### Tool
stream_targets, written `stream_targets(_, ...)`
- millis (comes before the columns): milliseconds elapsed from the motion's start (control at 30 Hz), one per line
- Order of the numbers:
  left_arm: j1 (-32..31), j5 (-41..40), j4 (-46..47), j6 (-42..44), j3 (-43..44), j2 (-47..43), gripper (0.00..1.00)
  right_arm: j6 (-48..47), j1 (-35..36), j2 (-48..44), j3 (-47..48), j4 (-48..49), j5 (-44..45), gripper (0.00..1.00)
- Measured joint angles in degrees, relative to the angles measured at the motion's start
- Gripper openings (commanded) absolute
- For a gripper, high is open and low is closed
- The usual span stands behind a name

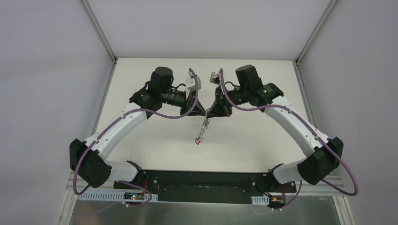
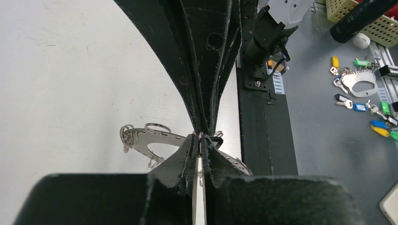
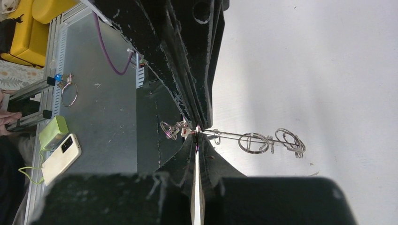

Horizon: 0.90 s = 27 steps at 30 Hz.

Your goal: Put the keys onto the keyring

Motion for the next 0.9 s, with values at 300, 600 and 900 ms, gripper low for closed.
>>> stream_targets(300,0.00,0.11,-0.04,-0.26,0.00,0.07,0.00,0.37,-0.02,0.00,-0.02,0.09,0.35,0.11)
stream_targets(600,0.00,-1.55,2.86,-6.34,-0.57,-0.26,0.00,3.45,-1.84,-1.75,-3.63,5.16,-0.11,0.32)
stream_targets(900,0.00,-1.97,15.98,-17.84,-6.97,-1.62,0.00,10.45,-8.24,-4.76,-9.09,14.19,-7.02,0.35)
